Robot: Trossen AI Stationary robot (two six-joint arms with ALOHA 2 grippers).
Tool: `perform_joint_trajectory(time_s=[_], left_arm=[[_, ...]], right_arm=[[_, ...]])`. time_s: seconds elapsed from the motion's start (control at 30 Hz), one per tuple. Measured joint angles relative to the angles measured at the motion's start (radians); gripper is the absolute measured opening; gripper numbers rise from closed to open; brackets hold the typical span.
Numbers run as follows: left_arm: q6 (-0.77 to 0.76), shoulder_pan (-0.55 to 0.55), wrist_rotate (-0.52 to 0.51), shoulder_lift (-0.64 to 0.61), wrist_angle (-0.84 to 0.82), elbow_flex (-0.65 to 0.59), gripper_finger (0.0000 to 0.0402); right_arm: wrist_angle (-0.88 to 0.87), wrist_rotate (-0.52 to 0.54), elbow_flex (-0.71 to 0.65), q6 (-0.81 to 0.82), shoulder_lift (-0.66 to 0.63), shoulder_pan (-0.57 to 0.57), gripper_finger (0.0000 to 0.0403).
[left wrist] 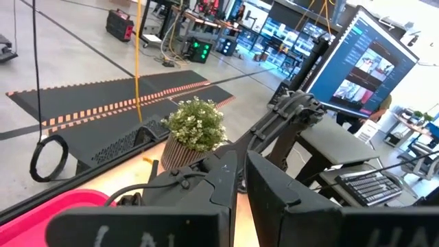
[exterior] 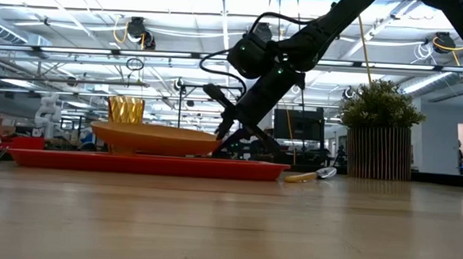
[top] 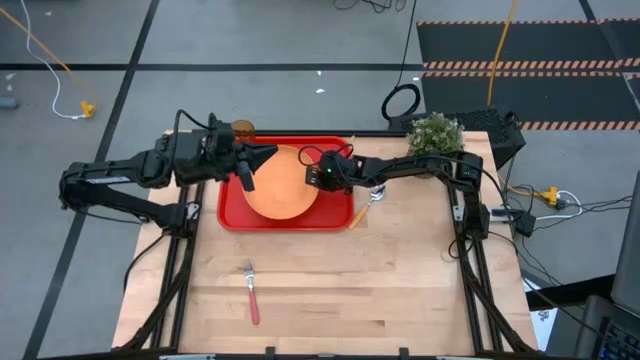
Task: Pick and place plate/cup/fork/spoon on tray
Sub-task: Put the orange plate on the red tray to the bottom right of the orange cup
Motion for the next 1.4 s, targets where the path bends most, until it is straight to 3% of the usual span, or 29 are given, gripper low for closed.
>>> perform_joint_trajectory(time_s=[0.93, 1.13, 1.4], left_arm=[[-0.011, 0.015, 0.013, -0.003, 0.002, 0.0, 0.0031], [-0.02, 0.014, 0.038, -0.003, 0.002, 0.0, 0.0031], [-0.086, -0.061, 0.066, -0.003, -0.023, 0.0, 0.0031]], right_arm=[[0.008, 0.001, 0.0, -0.025, 0.0, -0.002, 0.004], [0.008, -0.001, 0.0, -0.041, 0.0, -0.002, 0.0102], [0.006, -0.029, 0.0, -0.093, -0.028, -0.002, 0.022]])
